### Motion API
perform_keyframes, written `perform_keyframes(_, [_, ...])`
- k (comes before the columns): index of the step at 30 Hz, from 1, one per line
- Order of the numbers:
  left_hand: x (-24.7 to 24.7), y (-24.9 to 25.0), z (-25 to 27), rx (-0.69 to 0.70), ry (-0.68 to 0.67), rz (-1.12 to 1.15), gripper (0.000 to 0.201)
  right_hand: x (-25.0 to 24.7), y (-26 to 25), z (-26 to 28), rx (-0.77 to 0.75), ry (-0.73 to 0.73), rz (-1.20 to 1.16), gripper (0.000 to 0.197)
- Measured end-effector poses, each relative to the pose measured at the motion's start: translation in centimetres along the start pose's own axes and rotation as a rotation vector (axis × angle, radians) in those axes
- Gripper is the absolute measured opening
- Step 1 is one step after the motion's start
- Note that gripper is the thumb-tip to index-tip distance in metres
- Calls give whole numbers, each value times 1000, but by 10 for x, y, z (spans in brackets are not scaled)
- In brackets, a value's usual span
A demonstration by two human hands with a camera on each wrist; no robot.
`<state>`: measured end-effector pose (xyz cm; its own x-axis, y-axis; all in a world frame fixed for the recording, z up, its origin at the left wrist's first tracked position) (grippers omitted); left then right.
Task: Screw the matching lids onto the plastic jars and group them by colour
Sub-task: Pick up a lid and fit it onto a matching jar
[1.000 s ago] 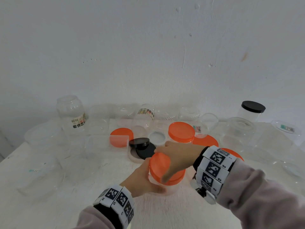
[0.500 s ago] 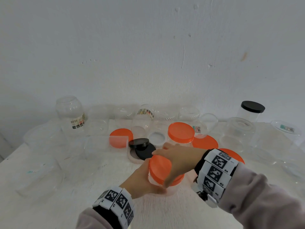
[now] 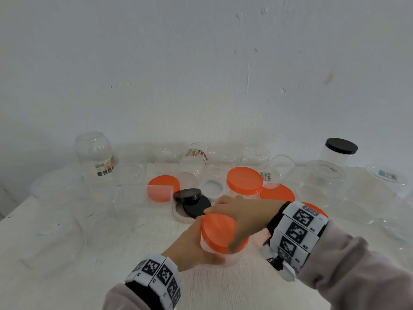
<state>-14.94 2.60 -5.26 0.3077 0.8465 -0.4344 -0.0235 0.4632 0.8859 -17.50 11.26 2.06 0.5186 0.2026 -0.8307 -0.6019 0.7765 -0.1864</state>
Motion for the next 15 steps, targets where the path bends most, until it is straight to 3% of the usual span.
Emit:
perform_keyframes(4, [0,0,0,-3,0,10,101,-1,8,-4,107,98,16,102])
perform_keyframes(6, [0,1,1,2,-2,5,101,-1,9,-6,137,78,47,106])
perform_keyframes(10, [-1,3,2,-9,1,-16,102,1,-2,-3,57,-41,75,109])
perform_keyframes(15, [-1,1,2,-8,1,-6,102,1,1,-5,47,-15,53,100])
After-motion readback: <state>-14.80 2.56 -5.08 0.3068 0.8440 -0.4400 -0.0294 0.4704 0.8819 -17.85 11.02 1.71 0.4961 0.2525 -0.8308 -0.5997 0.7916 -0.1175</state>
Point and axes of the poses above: each hand's wrist, its own z-axis away from the middle knuckle, its own x-axis out of the palm, y = z × x, the point moved 9 cm from there along -z, towards the middle knuckle
